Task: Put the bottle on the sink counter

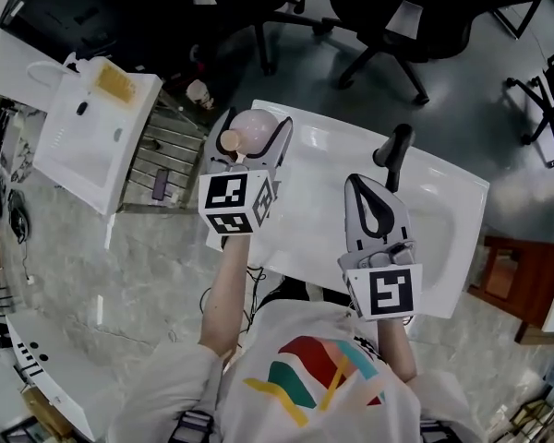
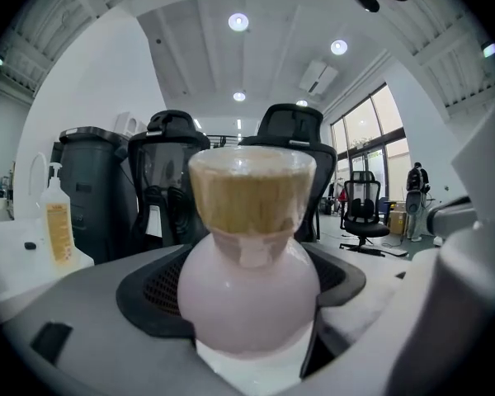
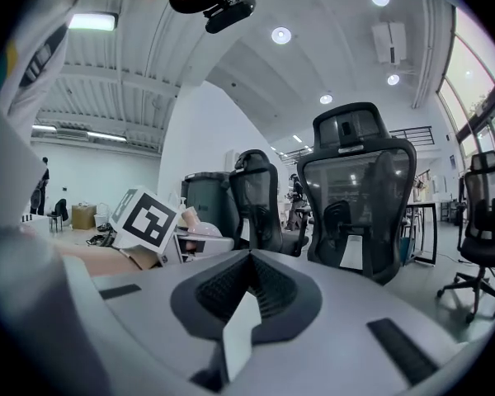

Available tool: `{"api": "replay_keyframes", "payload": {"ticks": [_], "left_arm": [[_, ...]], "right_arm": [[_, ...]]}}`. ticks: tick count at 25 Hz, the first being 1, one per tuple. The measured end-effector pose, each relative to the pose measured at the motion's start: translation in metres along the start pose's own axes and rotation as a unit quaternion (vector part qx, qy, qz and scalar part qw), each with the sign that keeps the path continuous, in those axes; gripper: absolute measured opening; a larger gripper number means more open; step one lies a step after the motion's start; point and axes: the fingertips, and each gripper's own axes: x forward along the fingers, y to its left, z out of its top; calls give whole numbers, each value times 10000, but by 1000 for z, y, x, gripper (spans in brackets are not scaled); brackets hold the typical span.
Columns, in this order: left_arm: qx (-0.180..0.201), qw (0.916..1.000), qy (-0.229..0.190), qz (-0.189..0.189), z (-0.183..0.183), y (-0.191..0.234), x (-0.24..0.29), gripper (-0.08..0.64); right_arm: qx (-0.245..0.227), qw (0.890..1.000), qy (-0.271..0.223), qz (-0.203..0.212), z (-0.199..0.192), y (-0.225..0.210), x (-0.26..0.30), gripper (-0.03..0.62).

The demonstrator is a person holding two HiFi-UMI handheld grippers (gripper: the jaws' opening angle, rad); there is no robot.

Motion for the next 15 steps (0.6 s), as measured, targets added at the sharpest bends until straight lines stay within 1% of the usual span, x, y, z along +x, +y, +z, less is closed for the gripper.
{"api": "replay_keyframes", "payload": {"ticks": [7, 15], "left_arm": [[-79, 9995, 317, 48, -33, 26, 36, 425], [-168, 9968, 772, 91, -75, 47, 66, 425]], "right_arm": [[-110, 9995, 289, 4, -19, 3, 21, 12], [-18, 9980, 624, -97, -40, 1, 36, 12]]}}
